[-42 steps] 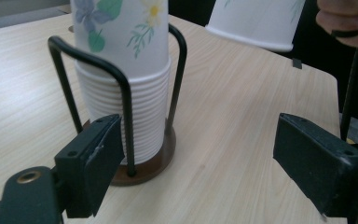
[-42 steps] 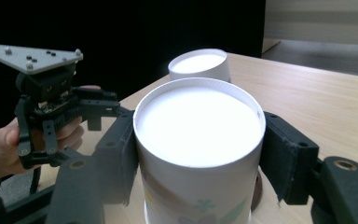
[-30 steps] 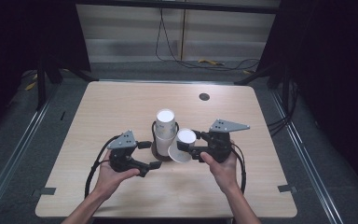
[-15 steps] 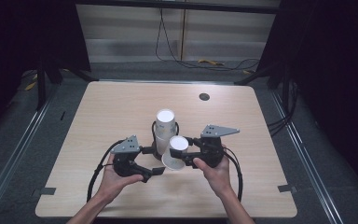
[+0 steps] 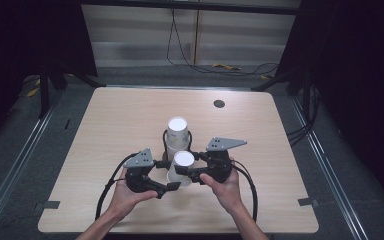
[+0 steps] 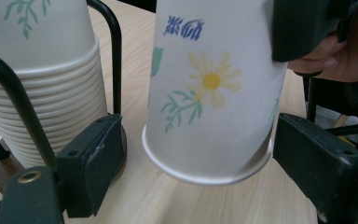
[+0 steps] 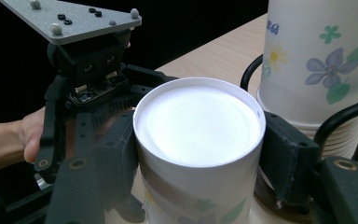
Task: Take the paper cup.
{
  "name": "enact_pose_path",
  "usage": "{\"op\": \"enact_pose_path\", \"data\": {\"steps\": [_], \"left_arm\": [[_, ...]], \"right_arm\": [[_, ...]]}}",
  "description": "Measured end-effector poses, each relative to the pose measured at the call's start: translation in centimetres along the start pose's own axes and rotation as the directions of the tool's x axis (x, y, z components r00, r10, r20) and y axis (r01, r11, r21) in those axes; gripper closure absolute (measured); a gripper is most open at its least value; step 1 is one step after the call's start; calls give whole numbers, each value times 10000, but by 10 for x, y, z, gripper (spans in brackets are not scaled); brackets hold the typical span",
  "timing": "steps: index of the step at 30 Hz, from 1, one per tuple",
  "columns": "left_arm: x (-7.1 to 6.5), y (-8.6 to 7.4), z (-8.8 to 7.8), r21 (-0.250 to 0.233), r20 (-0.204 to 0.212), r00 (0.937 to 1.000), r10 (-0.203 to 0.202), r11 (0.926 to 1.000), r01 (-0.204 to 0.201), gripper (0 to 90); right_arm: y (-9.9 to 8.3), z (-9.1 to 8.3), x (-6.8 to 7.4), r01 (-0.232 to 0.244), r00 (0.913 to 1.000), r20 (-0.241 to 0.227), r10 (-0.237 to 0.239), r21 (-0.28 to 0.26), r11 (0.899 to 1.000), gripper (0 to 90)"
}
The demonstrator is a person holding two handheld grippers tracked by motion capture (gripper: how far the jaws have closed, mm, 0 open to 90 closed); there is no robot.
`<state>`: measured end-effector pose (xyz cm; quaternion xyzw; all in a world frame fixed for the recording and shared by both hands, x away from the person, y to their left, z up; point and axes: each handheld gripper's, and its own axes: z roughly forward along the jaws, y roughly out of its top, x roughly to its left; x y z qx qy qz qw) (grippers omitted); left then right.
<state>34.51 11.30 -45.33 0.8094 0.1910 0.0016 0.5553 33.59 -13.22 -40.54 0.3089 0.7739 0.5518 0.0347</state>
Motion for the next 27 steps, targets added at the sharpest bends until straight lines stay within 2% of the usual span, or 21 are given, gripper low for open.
{"op": "enact_pose_path", "data": {"steps": [3, 8, 14, 19, 23, 27], "left_arm": [[-1, -1, 2, -36, 62, 10000, 7, 10000, -7, 162], [-2, -1, 3, -23, 70, 10000, 66, 10000, -66, 169], [-1, -4, 5, -222, 186, 9996, -190, 9996, 194, 198], [-1, -4, 5, -327, 155, 9998, -98, 9994, 104, 215], [0, -4, 6, -342, 160, 9997, -184, 9992, 189, 203], [-1, -4, 4, -380, 266, 9996, -70, 9992, 80, 246]], "right_arm": [[-1, 3, 1, -12, 10000, -96, 11, -49, 10000, 351], [-5, 9, 1, -39, 9999, -116, 41, 167, 9999, 351], [-4, 11, 4, -92, 9996, -282, 89, -107, 9999, 353], [-4, 11, 4, -126, 9995, -276, 121, -201, 9997, 353], [-5, 12, 5, -108, 9994, -326, 102, -198, 9997, 353], [-4, 13, 6, -136, 9994, -336, 128, -220, 9997, 353]]}}
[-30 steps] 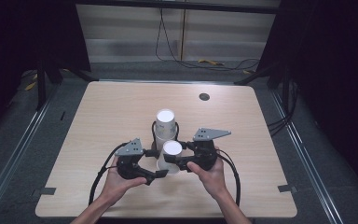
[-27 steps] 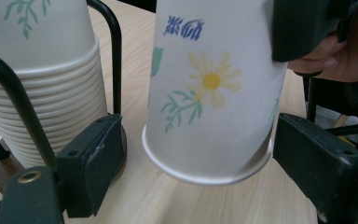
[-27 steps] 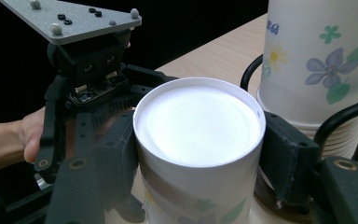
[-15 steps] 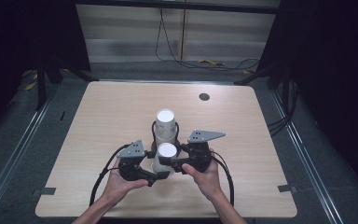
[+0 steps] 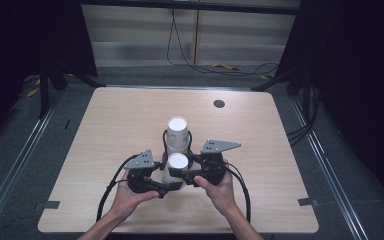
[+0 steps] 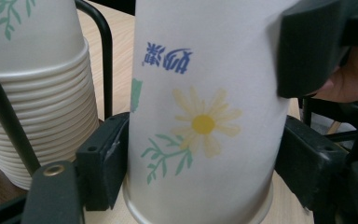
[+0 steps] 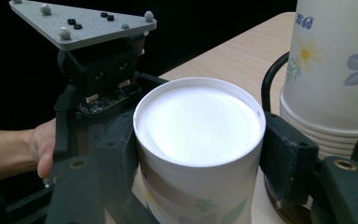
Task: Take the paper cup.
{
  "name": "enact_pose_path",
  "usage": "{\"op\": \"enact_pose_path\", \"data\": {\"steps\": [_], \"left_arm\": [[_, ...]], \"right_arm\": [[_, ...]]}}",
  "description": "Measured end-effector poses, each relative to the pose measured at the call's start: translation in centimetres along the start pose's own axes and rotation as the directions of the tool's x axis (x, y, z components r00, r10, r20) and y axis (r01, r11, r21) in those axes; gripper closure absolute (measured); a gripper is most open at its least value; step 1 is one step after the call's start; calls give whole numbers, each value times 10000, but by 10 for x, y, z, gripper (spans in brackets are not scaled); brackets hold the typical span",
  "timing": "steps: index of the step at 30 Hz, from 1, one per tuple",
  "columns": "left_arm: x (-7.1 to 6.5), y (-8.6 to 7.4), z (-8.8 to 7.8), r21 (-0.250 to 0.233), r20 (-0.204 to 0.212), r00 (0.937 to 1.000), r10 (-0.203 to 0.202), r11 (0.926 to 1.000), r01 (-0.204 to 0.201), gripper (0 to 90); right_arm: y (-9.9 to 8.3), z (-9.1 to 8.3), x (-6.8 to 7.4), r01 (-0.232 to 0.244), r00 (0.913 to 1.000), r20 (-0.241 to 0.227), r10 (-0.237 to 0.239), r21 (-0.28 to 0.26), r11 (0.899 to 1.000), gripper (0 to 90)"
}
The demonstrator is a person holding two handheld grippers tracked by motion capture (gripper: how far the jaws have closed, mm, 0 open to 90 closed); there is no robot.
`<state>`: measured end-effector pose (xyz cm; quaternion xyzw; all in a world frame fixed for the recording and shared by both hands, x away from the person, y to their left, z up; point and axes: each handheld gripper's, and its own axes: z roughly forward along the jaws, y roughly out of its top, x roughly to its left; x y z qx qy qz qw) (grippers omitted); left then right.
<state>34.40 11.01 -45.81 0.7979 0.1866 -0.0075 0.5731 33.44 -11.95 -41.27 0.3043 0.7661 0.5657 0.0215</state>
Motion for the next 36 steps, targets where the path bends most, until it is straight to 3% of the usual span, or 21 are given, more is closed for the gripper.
{"op": "enact_pose_path", "data": {"steps": [9, 16, 20, 26, 36], "left_arm": [[0, 1, -2, 32, -15, 9999, 167, 9999, -167, 289], [1, 1, -2, 217, 26, 9997, 222, 9995, -223, 286], [3, 0, -3, 244, 17, 9999, 102, 9996, -103, 279], [6, 0, -7, 283, -66, 10000, -48, 9996, 50, 278], [8, 2, -12, 590, 28, 10000, 35, 9983, -36, 280]], "right_arm": [[0, 0, -1, -58, 9999, -106, 57, -24, 10000, 334], [1, 2, -2, -121, 9999, -18, 121, -9, 9999, 202], [1, -1, -3, -156, 9999, 56, 157, -30, 9999, 172], [2, -8, -6, -191, 9997, 128, 194, -210, 9996, 171], [2, -17, -11, -240, 9995, 199, 245, -249, 9994, 169]]}}
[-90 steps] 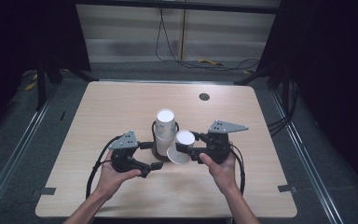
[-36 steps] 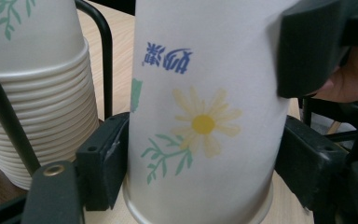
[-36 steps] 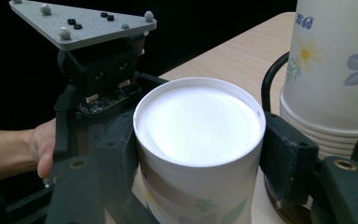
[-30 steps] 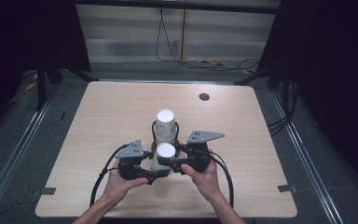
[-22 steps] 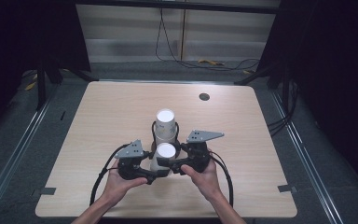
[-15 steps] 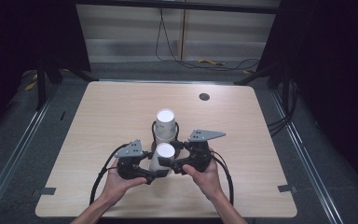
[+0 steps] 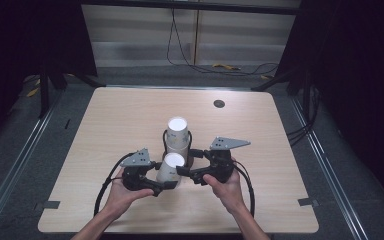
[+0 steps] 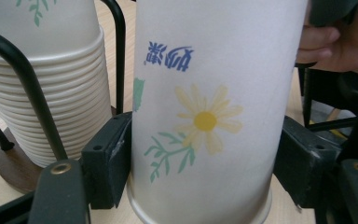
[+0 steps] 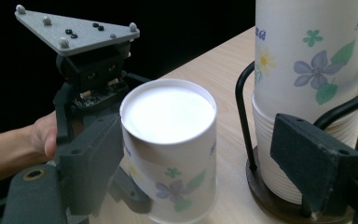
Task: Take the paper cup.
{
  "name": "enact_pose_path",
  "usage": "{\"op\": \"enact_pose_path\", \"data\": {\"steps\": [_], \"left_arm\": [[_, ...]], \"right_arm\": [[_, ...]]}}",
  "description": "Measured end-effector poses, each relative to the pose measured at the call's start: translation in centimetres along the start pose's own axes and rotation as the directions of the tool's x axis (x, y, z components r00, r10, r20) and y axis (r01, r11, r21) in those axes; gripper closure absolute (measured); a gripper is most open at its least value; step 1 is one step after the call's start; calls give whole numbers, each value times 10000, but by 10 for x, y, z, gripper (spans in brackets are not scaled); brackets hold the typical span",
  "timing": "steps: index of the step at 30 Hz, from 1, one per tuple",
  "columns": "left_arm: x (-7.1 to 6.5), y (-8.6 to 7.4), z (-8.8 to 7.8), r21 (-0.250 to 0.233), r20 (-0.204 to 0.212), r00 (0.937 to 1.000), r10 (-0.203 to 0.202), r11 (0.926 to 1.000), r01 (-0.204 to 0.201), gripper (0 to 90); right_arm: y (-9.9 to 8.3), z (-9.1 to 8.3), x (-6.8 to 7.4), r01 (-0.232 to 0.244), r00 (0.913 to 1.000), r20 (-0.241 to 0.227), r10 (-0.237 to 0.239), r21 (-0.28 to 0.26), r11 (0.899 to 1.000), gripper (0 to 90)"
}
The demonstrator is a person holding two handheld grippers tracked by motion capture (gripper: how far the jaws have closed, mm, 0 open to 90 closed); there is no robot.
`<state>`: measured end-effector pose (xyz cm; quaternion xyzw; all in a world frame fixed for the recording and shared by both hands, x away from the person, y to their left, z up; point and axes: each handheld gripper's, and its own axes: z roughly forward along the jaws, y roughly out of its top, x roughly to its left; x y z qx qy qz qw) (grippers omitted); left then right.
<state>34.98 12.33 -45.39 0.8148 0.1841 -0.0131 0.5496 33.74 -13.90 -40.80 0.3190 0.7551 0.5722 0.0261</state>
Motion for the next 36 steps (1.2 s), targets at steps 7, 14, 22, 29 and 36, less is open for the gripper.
{"op": "enact_pose_path", "data": {"steps": [7, 14, 22, 29, 36], "left_arm": [[4, 0, -4, 402, -95, 10000, -24, 9992, 28, 280], [3, -2, -2, 706, 38, 9999, -114, 9974, 111, 282], [5, 0, -8, 1226, -23, 10000, -92, 9924, 94, 287], [5, 6, -12, 1435, 158, 9998, 133, 9895, -154, 286], [8, 14, -16, 1862, 58, 9989, 461, 9814, -464, 286]], "right_arm": [[-1, -3, -2, 48, 10000, 81, -50, 210, 9998, 156], [-2, -6, -3, 93, 9999, 77, -98, 593, 9982, 169], [-2, -11, -5, 433, 9989, 134, -450, 1088, 9931, 208], [-4, -11, -9, 536, 9985, 38, -549, 1523, 9869, 273], [-5, -11, -8, 762, 9971, -190, -739, 2034, 9761, 272]]}}
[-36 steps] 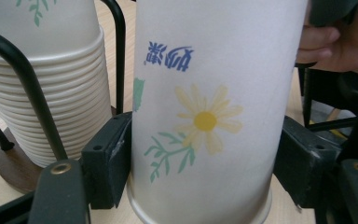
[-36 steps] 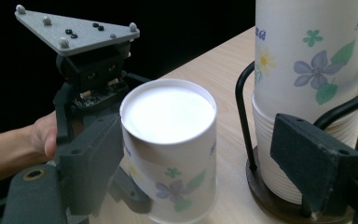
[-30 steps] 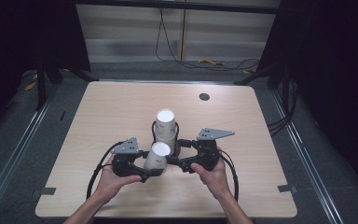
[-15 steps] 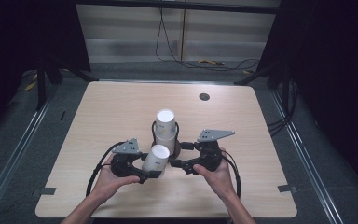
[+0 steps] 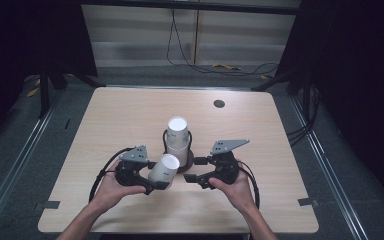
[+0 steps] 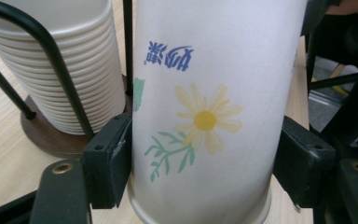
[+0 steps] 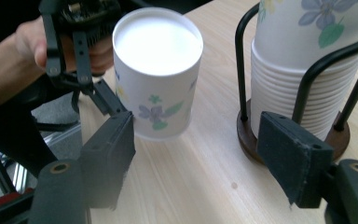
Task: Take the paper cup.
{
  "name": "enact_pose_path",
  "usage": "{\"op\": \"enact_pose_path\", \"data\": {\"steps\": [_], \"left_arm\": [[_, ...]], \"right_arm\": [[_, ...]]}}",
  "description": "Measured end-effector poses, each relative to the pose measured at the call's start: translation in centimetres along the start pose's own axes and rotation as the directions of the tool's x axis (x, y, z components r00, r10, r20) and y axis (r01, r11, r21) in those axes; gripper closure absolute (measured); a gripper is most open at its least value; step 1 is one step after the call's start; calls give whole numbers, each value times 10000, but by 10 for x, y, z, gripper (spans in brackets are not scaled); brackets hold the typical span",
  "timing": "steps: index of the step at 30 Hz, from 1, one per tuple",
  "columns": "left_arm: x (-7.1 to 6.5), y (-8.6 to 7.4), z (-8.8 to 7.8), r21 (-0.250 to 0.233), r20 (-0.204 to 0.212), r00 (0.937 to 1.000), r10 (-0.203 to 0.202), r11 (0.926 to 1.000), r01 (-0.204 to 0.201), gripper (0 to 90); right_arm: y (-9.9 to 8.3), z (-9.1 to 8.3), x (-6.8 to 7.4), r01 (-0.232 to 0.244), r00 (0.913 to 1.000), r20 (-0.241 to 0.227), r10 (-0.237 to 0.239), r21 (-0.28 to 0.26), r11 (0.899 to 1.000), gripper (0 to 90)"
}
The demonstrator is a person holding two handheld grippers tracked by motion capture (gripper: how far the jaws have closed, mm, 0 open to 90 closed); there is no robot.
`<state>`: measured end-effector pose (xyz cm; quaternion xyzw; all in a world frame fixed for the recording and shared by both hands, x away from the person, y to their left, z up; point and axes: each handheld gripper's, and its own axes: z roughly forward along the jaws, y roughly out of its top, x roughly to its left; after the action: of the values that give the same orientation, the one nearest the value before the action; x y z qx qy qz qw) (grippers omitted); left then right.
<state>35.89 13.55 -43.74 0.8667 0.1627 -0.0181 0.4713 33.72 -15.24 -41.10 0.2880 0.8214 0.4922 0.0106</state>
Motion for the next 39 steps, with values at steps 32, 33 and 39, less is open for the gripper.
{"op": "enact_pose_path", "data": {"steps": [32, 33, 39], "left_arm": [[-1, 8, 24, 1954, -20, 9985, 543, 9793, -528, 290], [-2, 8, 25, 2035, -30, 9985, 555, 9776, -537, 291], [-5, 10, 29, 2213, 30, 9965, 840, 9717, -826, 295]], "right_arm": [[-1, 14, 5, 918, 9955, 21, -945, 2186, 9715, 248], [-1, 15, 5, 982, 9947, 77, -1026, 2281, 9687, 239], [2, 26, 6, 1303, 9907, -9, -1363, 3012, 9446, 161]]}}
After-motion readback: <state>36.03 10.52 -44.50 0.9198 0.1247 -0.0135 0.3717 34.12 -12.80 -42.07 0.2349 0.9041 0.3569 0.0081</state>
